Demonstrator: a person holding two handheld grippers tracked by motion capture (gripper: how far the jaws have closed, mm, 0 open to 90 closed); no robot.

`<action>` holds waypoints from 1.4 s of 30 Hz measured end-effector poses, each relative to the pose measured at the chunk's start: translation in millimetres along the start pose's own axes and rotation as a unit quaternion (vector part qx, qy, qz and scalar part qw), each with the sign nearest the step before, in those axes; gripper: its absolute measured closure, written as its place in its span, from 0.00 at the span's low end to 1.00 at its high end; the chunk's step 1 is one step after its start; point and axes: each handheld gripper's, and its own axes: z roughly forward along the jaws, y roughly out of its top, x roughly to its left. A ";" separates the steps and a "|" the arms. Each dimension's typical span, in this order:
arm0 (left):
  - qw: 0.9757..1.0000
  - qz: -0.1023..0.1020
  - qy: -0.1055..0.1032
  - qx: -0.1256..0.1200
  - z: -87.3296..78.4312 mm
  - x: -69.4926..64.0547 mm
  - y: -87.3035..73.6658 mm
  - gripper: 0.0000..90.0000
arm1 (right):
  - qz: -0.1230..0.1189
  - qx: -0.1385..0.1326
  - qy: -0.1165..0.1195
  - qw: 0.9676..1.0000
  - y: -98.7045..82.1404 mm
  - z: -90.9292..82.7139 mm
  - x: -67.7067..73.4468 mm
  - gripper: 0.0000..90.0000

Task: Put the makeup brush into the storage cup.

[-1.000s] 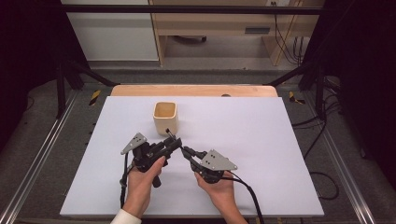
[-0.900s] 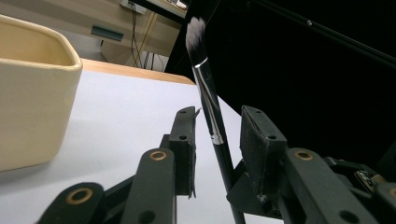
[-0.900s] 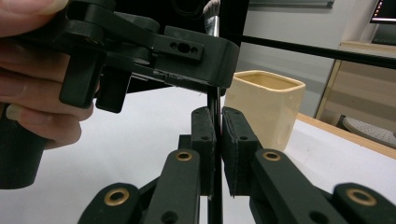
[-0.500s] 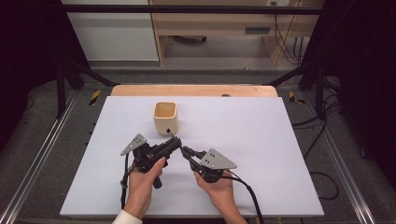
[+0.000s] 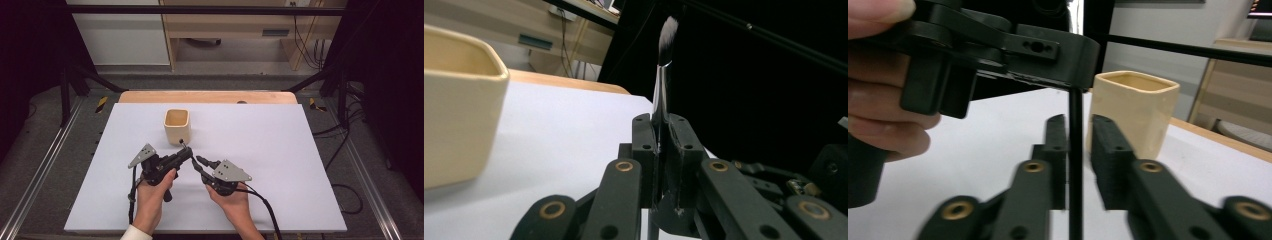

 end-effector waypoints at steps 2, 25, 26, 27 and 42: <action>1.000 0.016 0.009 0.001 -1.0 -0.3 2.1 0.93 | 0.003 0.002 -0.004 1.000 0.3 0.0 -1.9 0.72; 0.994 0.085 0.067 -0.003 -21.0 12.7 23.3 0.93 | 0.030 0.090 -0.048 0.994 -5.8 8.3 -15.2 0.07; 0.994 0.084 0.069 -0.005 -22.0 13.4 24.3 0.93 | 0.031 0.093 -0.048 0.994 -6.2 8.7 -15.1 0.07; 0.994 0.087 0.071 -0.003 -23.6 14.8 25.9 0.93 | 0.032 0.095 -0.048 0.994 -6.5 9.3 -15.4 0.07; 0.992 0.094 0.089 -0.009 -33.0 25.4 42.0 0.93 | 0.043 0.106 -0.056 0.992 -6.7 6.5 -22.6 0.06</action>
